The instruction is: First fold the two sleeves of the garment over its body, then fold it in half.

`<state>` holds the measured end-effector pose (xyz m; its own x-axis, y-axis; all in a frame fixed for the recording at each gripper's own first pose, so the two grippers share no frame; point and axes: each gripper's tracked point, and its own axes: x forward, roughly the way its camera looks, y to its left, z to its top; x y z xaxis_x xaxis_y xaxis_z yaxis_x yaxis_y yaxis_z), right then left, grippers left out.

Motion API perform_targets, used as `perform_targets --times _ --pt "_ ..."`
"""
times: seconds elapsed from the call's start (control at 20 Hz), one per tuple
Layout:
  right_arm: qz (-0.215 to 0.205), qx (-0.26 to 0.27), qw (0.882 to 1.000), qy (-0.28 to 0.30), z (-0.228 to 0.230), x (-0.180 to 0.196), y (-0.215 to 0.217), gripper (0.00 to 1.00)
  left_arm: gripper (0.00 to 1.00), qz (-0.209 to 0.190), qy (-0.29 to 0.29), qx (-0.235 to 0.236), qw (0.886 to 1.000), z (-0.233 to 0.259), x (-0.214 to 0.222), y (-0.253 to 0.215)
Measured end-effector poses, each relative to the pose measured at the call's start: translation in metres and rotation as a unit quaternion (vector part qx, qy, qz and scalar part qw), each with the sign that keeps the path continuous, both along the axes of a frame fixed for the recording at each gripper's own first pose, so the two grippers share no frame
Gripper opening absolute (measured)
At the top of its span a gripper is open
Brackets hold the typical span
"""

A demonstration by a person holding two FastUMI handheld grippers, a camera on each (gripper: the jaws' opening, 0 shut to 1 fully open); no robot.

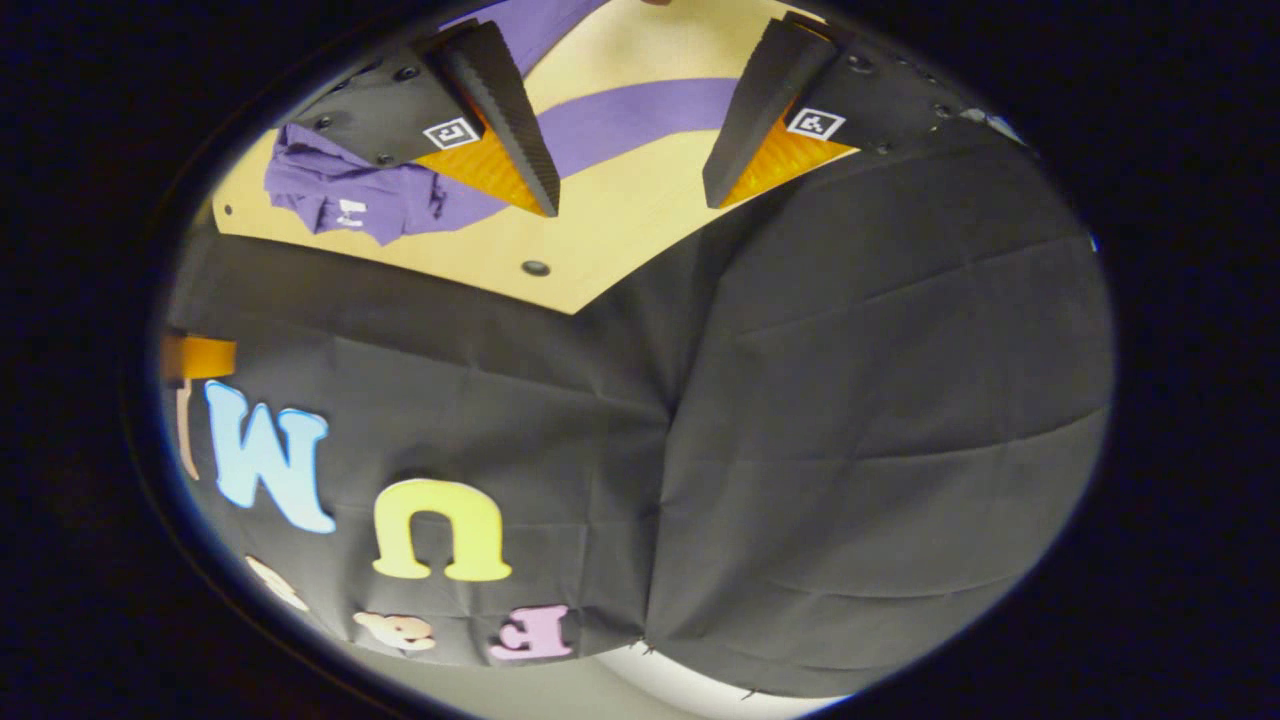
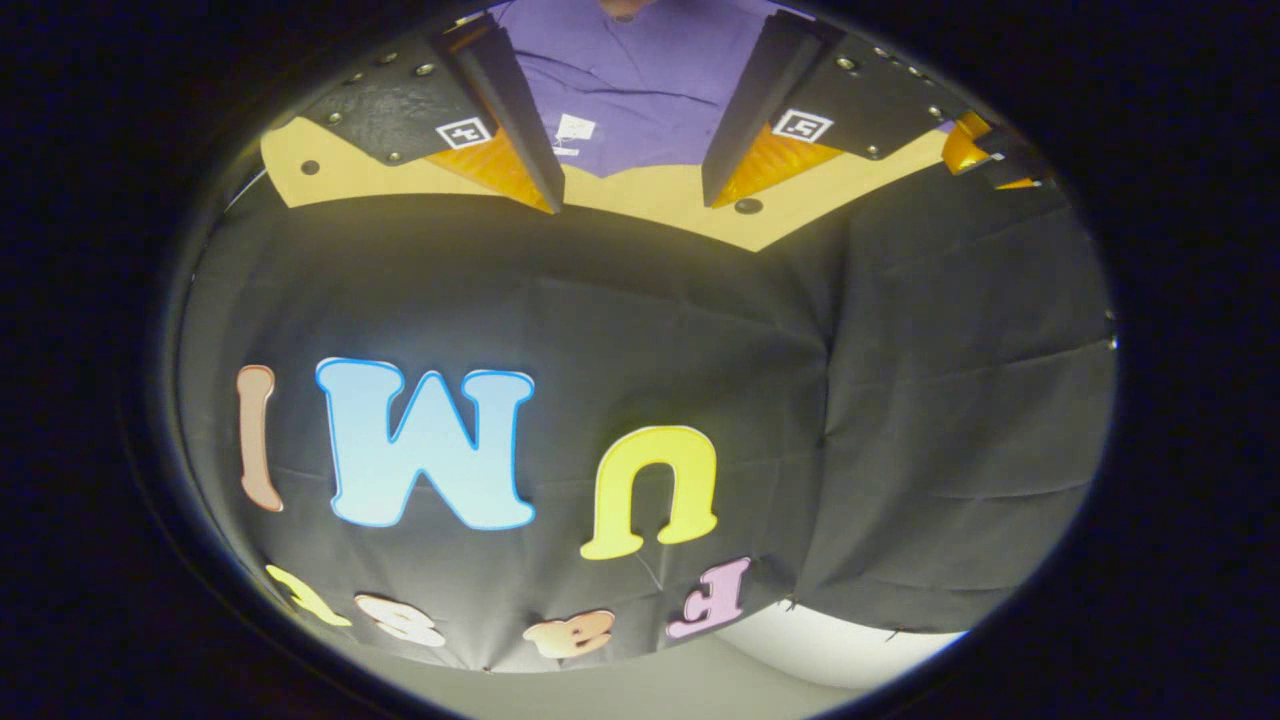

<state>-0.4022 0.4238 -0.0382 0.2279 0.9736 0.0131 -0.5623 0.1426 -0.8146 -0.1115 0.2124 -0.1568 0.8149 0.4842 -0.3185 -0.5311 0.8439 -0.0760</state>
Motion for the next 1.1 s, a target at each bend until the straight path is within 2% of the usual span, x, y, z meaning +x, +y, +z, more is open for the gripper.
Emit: perform_targets --times 0.05,0.15,0.25,0.35,0.5,0.7,0.75,1.1 --pt "-0.006 -0.001 1.0 0.001 0.001 0.002 -0.008 0.86 1.0 0.025 0.022 -0.01 0.999 -0.017 -0.009 0.017" --pt "-0.014 -0.002 1.0 -0.001 0.002 0.007 -0.016 0.86 1.0 0.057 0.047 -0.029 0.997 -0.041 -0.027 0.037" --pt "-0.025 -0.004 1.0 -0.01 0.003 0.014 -0.026 0.86 0.92 0.086 0.079 -0.049 0.992 -0.071 -0.041 0.057" --pt "-0.033 -0.01 0.999 -0.012 -0.002 0.017 -0.032 0.86 1.0 0.104 0.098 -0.055 0.988 -0.09 -0.048 0.075" --pt "-0.039 -0.021 0.999 -0.015 -0.009 0.017 -0.044 0.86 1.0 0.135 0.123 -0.063 0.981 -0.114 -0.06 0.097" --pt "-0.042 -0.023 0.999 -0.011 -0.013 0.015 -0.06 0.86 0.97 0.128 0.184 -0.118 0.967 -0.17 -0.069 0.103" --pt "-0.044 -0.022 0.999 -0.009 -0.012 0.015 -0.063 0.86 1.0 0.126 0.191 -0.128 0.965 -0.178 -0.068 0.1" --pt "-0.065 -0.004 0.998 0.019 0.001 0.031 -0.076 0.86 0.45 0.091 0.192 -0.105 0.971 -0.182 -0.041 0.077"
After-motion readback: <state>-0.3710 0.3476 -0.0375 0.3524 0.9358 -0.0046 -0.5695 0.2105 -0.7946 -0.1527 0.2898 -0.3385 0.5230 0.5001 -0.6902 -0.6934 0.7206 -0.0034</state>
